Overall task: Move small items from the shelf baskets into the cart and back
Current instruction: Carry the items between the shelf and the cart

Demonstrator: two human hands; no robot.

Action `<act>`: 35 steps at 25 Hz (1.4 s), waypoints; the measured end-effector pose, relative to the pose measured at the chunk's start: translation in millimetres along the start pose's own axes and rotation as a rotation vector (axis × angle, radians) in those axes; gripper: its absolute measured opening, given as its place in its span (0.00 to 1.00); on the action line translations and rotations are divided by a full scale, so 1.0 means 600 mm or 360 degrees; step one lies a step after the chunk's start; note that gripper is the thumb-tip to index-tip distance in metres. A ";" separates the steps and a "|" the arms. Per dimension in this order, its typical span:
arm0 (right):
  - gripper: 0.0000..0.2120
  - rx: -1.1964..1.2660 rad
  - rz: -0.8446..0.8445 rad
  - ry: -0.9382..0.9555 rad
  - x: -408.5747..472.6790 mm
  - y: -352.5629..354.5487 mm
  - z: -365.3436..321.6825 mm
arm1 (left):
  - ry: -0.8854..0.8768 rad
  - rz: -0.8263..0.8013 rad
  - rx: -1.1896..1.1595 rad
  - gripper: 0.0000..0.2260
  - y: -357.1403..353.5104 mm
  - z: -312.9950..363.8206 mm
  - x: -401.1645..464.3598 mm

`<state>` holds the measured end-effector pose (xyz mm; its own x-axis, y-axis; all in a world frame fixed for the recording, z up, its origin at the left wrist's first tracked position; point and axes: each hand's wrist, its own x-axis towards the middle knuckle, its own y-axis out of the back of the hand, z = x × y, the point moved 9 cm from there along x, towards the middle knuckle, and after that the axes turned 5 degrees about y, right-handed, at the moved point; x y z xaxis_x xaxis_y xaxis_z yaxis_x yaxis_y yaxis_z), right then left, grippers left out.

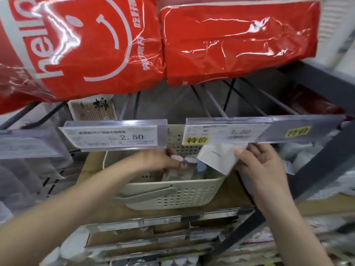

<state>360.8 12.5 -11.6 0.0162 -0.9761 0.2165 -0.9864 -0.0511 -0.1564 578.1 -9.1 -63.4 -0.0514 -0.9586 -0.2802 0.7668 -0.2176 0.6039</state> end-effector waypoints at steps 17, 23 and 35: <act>0.18 -0.0748 -0.0572 -0.0067 0.039 -0.061 0.007 | 0.0107 -0.0080 0.0921 0.12 -0.054 -0.011 0.028; 0.17 -0.1037 -0.0787 -0.0163 0.049 -0.074 0.010 | 0.0411 -0.0236 0.0076 0.10 -0.065 -0.042 0.036; 0.09 -0.2205 -0.1697 -0.0302 0.032 -0.144 0.110 | 0.0629 -0.0330 -0.0473 0.11 -0.078 -0.057 0.035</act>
<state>457.3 -15.6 -57.5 0.6073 -0.6533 -0.4521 0.0678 -0.5243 0.8488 563.0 -12.8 -123.2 -0.0202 -0.7464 -0.6652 0.9173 -0.2785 0.2846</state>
